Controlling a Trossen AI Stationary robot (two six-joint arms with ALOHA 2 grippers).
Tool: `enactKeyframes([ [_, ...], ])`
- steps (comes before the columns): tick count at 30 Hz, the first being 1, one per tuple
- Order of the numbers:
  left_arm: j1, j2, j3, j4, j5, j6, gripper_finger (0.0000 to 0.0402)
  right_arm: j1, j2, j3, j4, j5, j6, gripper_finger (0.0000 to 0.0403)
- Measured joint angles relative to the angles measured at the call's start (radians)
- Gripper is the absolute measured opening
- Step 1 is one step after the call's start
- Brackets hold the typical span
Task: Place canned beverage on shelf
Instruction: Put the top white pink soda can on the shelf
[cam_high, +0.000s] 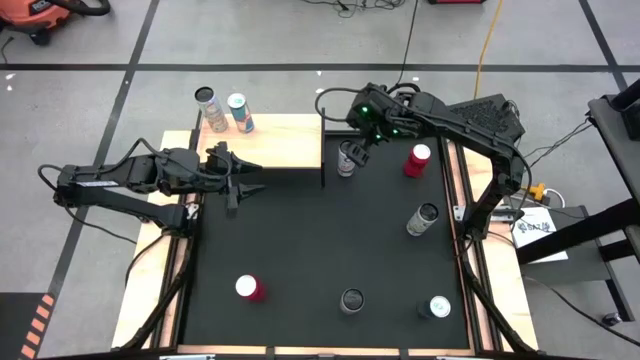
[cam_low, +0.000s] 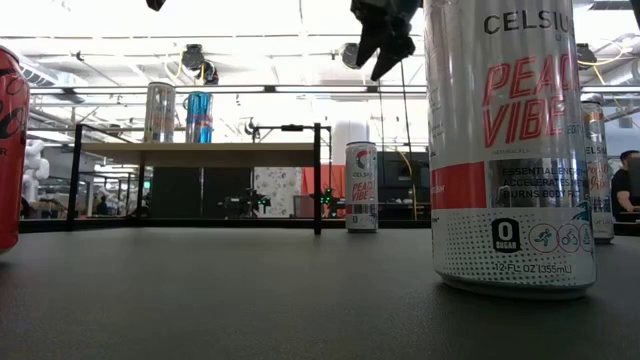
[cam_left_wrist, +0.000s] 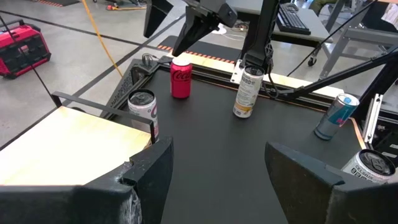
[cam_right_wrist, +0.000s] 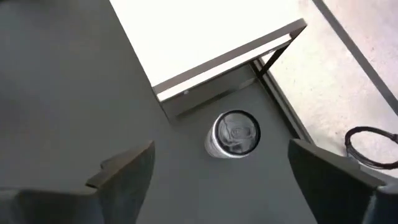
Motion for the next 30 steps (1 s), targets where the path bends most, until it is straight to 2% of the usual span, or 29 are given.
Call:
enactKeyframes([
  [21,0.0,0.0,0.0,0.0,0.0,0.0,0.0254,0.0,0.0,0.0,0.206,-0.002,0.002,0.0361],
  [26,0.0,0.0,0.0,0.0,0.0,0.0,0.0254,0.0,0.001,0.0,0.225,0.001,0.032,0.0361],
  [30,0.0,0.0,0.0,0.0,0.0,0.0,0.0254,-0.003,0.005,0.0,0.228,0.003,-0.008,0.0361],
])
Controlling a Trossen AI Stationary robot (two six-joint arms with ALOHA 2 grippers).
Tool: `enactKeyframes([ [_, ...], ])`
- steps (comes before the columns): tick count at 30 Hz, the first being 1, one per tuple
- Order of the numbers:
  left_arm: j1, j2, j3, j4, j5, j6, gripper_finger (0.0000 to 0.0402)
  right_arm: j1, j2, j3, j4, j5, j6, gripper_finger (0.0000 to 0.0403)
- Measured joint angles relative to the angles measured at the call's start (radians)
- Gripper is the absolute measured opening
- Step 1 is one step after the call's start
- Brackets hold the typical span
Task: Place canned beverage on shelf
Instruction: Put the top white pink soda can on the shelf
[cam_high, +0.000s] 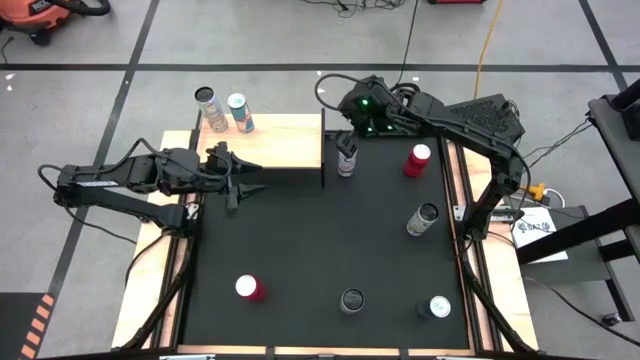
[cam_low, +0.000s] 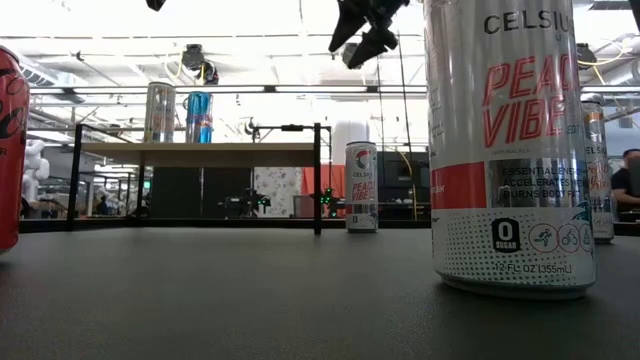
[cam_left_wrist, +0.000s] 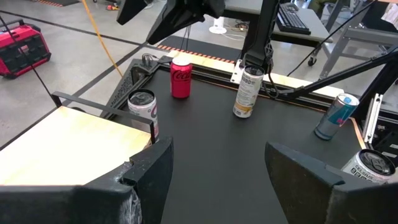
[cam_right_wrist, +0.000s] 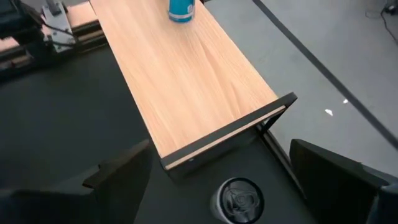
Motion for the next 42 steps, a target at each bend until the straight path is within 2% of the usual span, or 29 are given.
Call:
enactKeyframes([
  [7,0.0,0.0,0.0,-0.001,0.0,0.0,0.0254,-0.007,0.021,0.0,-0.022,0.002,-0.06,0.0361],
  [17,0.0,0.0,0.0,-0.042,0.0,0.0,0.0254,-0.017,0.118,0.0,-0.175,0.001,-0.086,0.0361],
  [34,0.0,0.0,0.0,-0.045,0.0,0.0,0.0254,-0.043,0.206,0.0,-0.237,0.002,-0.068,0.0361],
  [42,0.0,0.0,0.0,-0.048,0.0,-0.001,0.0254,-0.059,0.205,-0.066,-0.213,0.003,-0.055,0.0361],
])
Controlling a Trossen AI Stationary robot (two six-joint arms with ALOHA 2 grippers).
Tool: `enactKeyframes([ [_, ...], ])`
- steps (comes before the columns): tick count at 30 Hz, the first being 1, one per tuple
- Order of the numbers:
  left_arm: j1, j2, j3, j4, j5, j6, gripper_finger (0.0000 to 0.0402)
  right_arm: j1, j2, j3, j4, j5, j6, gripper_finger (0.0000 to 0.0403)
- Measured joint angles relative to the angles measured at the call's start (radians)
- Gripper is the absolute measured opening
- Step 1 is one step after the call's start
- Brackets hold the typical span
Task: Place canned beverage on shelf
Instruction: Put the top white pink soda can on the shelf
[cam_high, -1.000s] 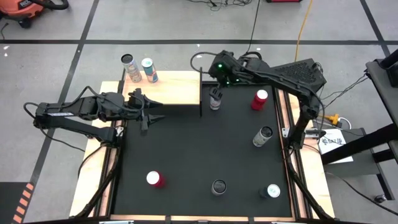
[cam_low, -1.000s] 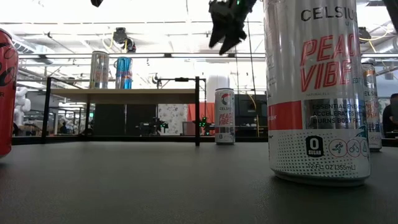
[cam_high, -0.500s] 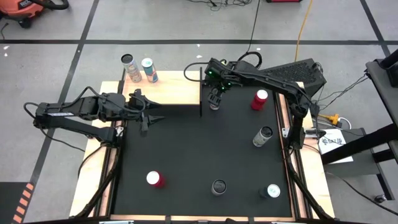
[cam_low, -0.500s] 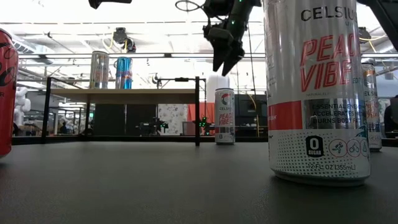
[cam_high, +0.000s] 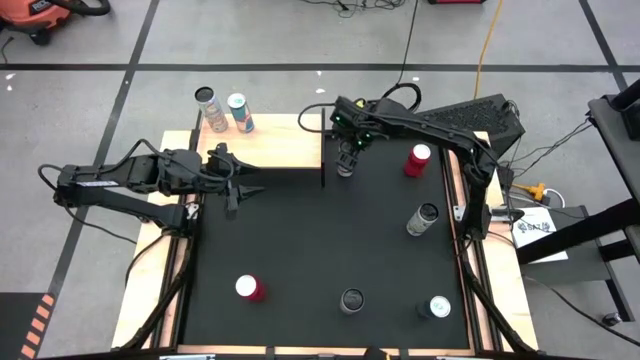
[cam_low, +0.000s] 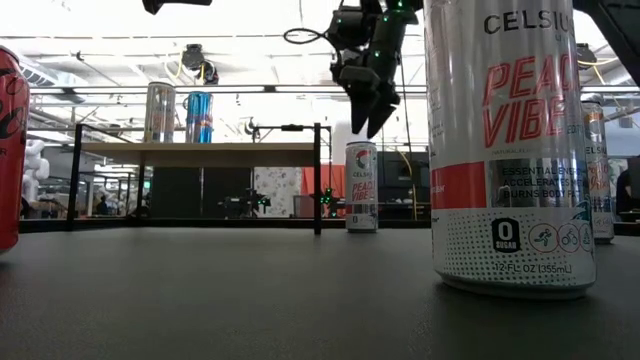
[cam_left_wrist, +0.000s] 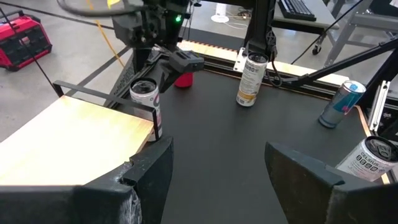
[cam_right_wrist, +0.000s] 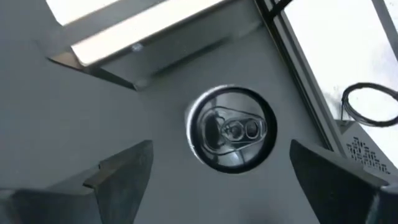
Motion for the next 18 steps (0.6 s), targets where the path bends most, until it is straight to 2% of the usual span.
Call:
enactKeyframes([
  [7,0.0,0.0,0.0,-0.004,0.0,0.0,0.0254,-0.017,-0.001,-0.042,0.073,-0.001,-0.017,0.0361],
  [18,0.0,0.0,0.0,-0.004,0.0,0.0,0.0254,-0.037,-0.001,-0.043,0.094,-0.005,-0.012,0.0361],
])
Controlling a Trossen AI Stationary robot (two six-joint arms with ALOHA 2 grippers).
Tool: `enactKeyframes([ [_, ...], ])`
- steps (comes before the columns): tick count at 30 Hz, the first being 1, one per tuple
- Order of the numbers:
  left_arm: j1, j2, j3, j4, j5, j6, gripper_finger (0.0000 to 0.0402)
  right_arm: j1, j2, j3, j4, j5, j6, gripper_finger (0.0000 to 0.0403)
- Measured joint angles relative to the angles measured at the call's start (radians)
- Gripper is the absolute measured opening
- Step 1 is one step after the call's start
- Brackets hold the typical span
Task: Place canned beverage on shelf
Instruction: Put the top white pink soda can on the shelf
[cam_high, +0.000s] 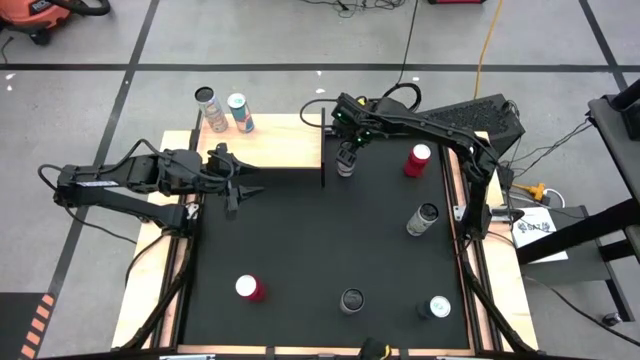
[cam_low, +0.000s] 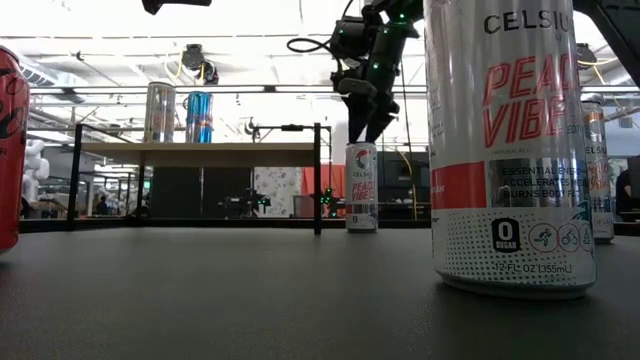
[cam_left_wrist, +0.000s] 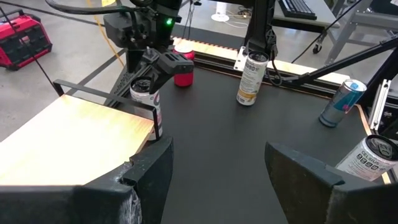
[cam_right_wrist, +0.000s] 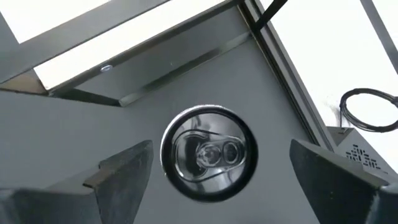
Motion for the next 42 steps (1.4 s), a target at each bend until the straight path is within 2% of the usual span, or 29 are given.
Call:
enactKeyframes([
  [12,0.0,0.0,0.0,0.0,0.0,0.0,0.0254,0.0,0.0,0.0,0.004,-0.027,0.035,0.0361],
  [21,0.0,0.0,0.0,-0.001,0.0,0.0,0.0254,0.0,0.001,-0.094,0.077,-0.024,0.04,0.0361],
  [30,0.0,0.0,0.0,0.0,0.0,0.0,0.0254,0.0,0.001,-0.111,0.102,-0.024,0.023,0.036],
  [34,0.0,0.001,0.0,0.0,0.0,0.0,0.0254,0.0,0.001,-0.111,0.102,-0.025,0.023,0.0341],
  [42,0.0,0.001,0.0,0.0,0.0,0.0,0.0254,0.0,0.001,-0.111,0.101,-0.027,0.023,0.0266],
])
